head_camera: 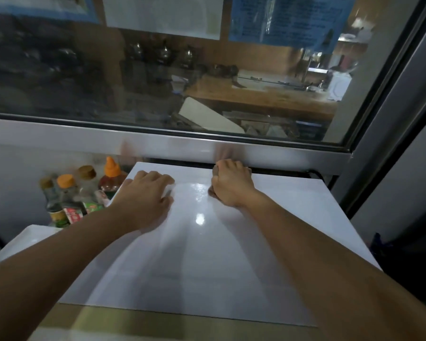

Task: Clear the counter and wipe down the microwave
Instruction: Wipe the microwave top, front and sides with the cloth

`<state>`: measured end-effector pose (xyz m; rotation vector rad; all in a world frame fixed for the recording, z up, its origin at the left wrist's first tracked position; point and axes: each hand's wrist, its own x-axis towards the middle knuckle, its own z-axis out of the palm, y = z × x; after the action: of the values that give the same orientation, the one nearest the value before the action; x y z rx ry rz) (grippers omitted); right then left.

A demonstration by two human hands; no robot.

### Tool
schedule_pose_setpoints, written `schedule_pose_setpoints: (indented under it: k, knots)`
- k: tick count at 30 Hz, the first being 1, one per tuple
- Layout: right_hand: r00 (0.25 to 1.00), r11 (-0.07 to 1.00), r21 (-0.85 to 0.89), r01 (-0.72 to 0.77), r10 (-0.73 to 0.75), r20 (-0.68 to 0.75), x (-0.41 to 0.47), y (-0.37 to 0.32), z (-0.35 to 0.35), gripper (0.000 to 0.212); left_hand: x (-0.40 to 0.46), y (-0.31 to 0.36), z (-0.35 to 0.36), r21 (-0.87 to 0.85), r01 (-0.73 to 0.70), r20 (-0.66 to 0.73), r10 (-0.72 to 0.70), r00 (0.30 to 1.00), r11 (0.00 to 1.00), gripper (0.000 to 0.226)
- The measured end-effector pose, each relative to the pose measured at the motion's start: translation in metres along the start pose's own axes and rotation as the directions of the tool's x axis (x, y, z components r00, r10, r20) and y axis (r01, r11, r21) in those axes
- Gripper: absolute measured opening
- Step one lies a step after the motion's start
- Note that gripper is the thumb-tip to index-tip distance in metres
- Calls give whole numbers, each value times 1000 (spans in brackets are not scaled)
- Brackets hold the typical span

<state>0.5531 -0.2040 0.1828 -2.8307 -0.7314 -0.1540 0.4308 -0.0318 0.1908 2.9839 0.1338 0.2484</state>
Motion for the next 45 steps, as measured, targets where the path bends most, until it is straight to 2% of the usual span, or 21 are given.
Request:
schedule_pose_setpoints:
  k: [3, 5, 9, 12, 17, 19, 23, 30, 34, 36, 38, 40, 43, 45]
  knots:
    - [996, 994, 69, 84, -85, 17, -3, 7, -1, 41, -13, -18, -8, 40, 84, -4, -84, 996, 996, 34]
    - [990, 985, 110, 132, -136, 29, -12, 29, -7, 45, -21, -25, -7, 66, 93, 13, -94, 995, 993, 33]
    - [999, 997, 75, -6, 3, 42, -36, 91, -22, 47, -30, -27, -2, 35, 124, -5, -124, 992, 992, 38]
    - [996, 994, 87, -71, 67, 56, -42, 107, -27, 47, -30, -26, -2, 36, 138, -3, -138, 990, 990, 37]
    - [994, 993, 46, -110, 111, -17, -38, 89, -22, 39, -27, -30, 2, 34, 145, 7, -145, 989, 989, 37]
    - [995, 995, -6, -102, 101, -13, -37, 84, -21, 43, -27, -32, 4, 33, 126, -2, -126, 992, 991, 38]
    - [1000, 1000, -7, 23, -23, -14, -25, 35, -7, 48, -29, -37, 7, -13, 91, -6, -91, 996, 996, 40]
    - [981, 976, 127, 179, -186, 52, 13, -82, 18, 53, -24, -49, -4, -56, -7, 68, 11, 998, 998, 46]
    - [963, 955, 190, 226, -248, 102, 17, -87, 16, 52, -26, -61, -14, -162, -85, 105, 103, 989, 983, 44]
    - [971, 962, 183, 202, -221, 89, 8, -63, 11, 51, -35, -73, -17, -196, -122, 78, 140, 987, 973, 41]
    - [991, 984, 132, 118, -125, 46, -4, -36, 6, 50, -45, -85, -17, -197, -121, 31, 129, 991, 973, 40]
    - [999, 992, 121, 36, -41, 35, -11, -22, 1, 49, -53, -89, -16, -277, -100, 22, 110, 994, 956, 40]
    - [1000, 993, 121, 11, -12, 12, -3, -43, 4, 43, -58, -88, -16, -363, -87, 16, 100, 995, 928, 38]
    - [997, 987, 140, 82, -81, -11, 8, -75, 12, 44, -57, -89, -16, -381, -91, -1, 98, 995, 920, 37]
